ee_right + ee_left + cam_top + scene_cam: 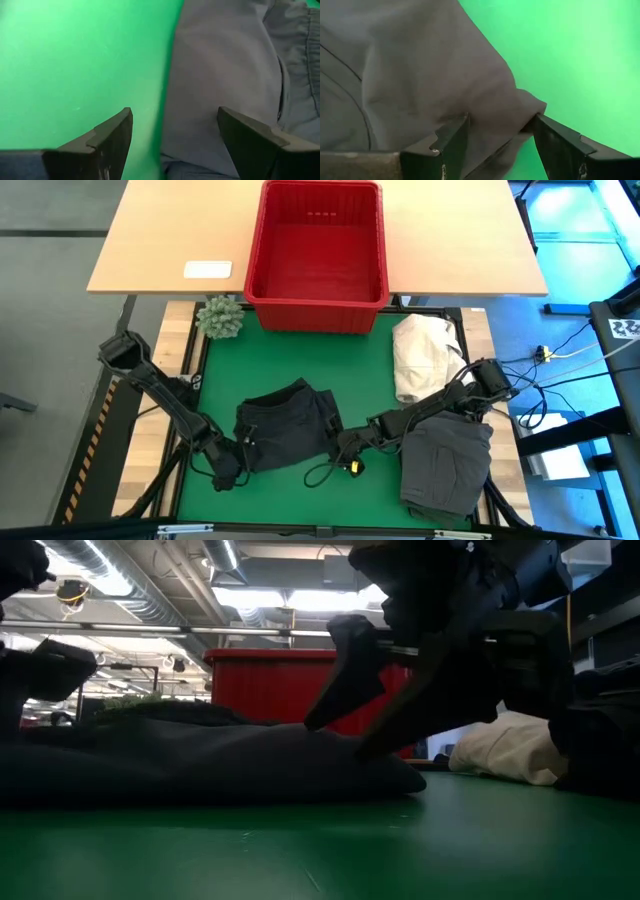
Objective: Fold laundry
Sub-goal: Put the gray folded shorts into the red bin
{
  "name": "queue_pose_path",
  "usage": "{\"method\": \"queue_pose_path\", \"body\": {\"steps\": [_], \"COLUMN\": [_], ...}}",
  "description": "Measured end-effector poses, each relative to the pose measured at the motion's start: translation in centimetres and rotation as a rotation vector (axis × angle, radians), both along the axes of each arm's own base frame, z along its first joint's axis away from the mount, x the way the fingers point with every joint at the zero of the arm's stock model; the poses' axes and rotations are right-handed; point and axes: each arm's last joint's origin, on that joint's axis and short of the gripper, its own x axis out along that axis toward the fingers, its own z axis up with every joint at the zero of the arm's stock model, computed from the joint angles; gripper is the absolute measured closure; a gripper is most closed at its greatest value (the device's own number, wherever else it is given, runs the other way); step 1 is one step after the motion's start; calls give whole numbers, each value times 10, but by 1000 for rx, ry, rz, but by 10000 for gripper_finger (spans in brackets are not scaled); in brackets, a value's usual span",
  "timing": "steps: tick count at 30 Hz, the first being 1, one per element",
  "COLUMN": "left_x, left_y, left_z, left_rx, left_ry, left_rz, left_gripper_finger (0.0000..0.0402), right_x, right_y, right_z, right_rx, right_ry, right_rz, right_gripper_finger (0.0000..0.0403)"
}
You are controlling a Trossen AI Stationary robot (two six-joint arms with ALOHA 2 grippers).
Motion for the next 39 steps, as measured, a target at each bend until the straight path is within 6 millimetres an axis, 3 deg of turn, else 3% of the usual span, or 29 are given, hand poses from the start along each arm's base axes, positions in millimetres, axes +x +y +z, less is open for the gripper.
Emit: {"method": "queue_pose_path", "body": {"steps": [8, 39], "left_x": [1, 3], "left_y": [-2, -3], "left_z": [-8, -5], "left_rx": [8, -3], "left_ry": [30, 28], "left_rz": [4, 31], "left_gripper_finger": [191, 191], "right_x": [-1, -2], "right_y": [-1, -3], "right_z": [-1, -3], "right_rx": [-12, -64], "right_ry": [11, 26], "right_rz": [-10, -55], "right_gripper_finger": [113, 114]}}
